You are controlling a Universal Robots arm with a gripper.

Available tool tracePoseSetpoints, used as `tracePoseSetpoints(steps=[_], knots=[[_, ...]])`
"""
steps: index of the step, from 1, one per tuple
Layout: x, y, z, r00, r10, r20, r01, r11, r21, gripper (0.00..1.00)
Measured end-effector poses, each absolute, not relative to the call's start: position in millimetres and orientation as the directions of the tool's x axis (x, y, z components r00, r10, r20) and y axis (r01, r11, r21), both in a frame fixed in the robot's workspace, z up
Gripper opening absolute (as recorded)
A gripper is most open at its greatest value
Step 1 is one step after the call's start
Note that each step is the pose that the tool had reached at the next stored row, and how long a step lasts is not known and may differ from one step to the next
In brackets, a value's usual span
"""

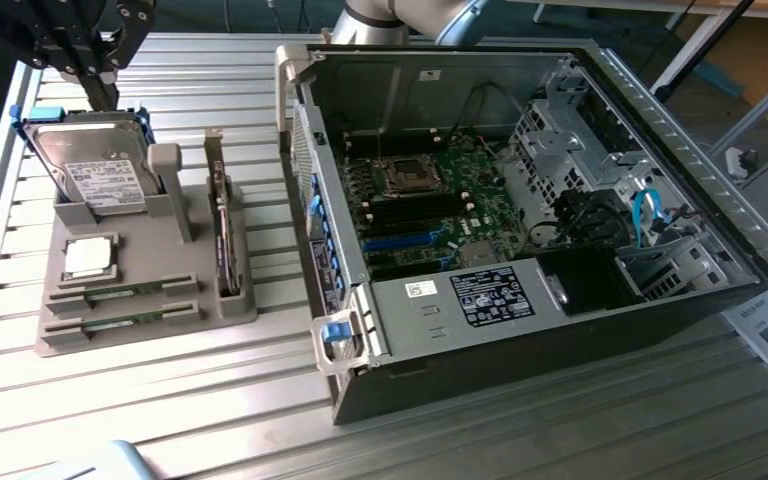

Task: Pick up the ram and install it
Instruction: 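Reach for the ram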

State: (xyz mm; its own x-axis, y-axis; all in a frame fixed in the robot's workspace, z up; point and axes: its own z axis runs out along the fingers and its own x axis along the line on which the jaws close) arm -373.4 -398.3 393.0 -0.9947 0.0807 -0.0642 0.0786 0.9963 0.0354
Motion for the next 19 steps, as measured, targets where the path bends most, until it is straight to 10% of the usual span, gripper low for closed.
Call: tracePoseSetpoints(steps=[19], knots=[[-364.2,-404.4,393.0,-0.996,0.082,0.017,0.083,0.993,0.081,0.1]])
